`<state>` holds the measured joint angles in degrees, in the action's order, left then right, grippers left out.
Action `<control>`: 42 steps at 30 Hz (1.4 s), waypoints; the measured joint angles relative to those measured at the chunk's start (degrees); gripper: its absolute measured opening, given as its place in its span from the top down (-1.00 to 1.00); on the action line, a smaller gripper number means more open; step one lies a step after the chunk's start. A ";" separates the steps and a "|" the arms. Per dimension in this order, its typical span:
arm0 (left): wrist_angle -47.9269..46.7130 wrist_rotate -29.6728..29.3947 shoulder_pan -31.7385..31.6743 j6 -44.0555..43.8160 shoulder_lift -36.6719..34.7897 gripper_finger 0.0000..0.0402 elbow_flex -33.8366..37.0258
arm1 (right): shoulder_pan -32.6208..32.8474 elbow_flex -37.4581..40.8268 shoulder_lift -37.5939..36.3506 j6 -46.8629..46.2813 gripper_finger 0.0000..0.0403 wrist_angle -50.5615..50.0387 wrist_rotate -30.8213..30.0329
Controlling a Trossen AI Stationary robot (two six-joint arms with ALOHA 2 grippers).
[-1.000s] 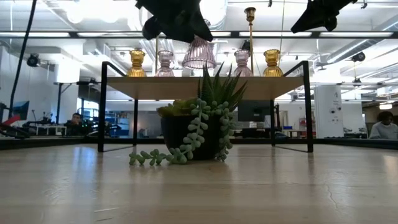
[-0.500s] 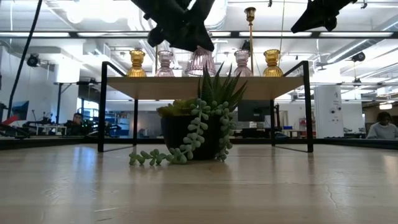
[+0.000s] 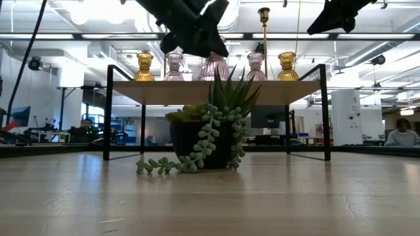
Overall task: Pick & Place candle stick holders
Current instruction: Put the pink glass candle holder on the shelf
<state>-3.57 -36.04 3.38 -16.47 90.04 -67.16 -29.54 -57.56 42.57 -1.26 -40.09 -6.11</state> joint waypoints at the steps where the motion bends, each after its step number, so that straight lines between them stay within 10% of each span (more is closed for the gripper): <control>1: 0.08 0.01 -0.09 0.02 0.00 0.36 0.00 | 0.00 0.00 0.00 0.00 0.81 -0.01 0.00; 32: 3.82 2.09 -1.75 -1.38 -0.07 0.36 2.82 | 0.00 0.00 0.00 0.46 0.81 -0.01 -0.01; 42: 3.26 2.76 -1.70 -2.67 -0.07 0.04 2.82 | 0.00 0.00 0.00 0.44 0.81 -0.01 0.00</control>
<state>-0.31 -33.29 1.67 -19.14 89.97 -64.34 -29.54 -57.56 42.57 -0.82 -40.10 -6.11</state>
